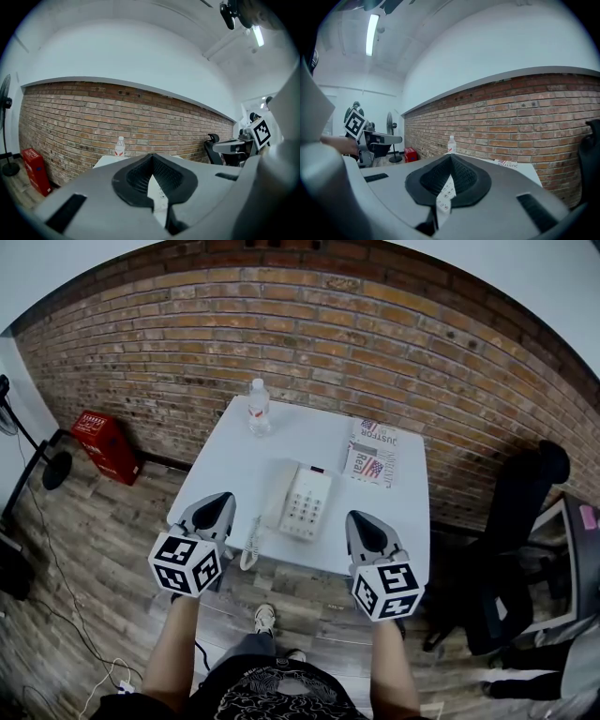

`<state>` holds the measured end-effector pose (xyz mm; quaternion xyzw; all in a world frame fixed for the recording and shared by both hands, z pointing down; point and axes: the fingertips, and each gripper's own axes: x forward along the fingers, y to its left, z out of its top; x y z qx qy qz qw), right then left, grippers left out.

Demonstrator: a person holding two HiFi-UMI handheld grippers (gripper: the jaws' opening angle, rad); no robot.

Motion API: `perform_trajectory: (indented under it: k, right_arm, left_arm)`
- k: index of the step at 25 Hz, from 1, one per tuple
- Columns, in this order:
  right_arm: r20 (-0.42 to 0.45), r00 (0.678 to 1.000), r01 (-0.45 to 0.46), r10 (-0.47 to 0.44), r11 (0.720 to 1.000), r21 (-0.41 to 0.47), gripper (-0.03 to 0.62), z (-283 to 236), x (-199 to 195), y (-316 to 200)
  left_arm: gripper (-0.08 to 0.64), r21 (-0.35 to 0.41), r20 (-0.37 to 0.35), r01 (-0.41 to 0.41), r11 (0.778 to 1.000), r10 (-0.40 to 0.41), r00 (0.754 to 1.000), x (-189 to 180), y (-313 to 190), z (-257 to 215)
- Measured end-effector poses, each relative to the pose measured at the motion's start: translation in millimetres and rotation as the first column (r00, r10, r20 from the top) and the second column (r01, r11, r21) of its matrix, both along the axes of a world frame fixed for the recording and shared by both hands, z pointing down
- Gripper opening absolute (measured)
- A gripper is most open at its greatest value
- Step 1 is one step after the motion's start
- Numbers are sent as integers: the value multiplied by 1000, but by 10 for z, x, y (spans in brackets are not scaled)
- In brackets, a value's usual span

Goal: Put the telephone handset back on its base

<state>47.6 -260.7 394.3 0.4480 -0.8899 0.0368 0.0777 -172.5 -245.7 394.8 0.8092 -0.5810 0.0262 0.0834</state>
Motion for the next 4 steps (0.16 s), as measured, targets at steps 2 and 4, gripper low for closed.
perform_trajectory:
  k: [2,4]
  right_arm:
    - [-1,1000,1,-1,1000,-1,0,4,-5,2]
    - [-1,1000,3,-3,1000,-1,0,7,-12,4]
  left_arm:
    - [6,-6,-3,-6,1000,6,1000,9,-4,20]
    - [6,-11,-6,-9,1000,9,1000,13,-5,40]
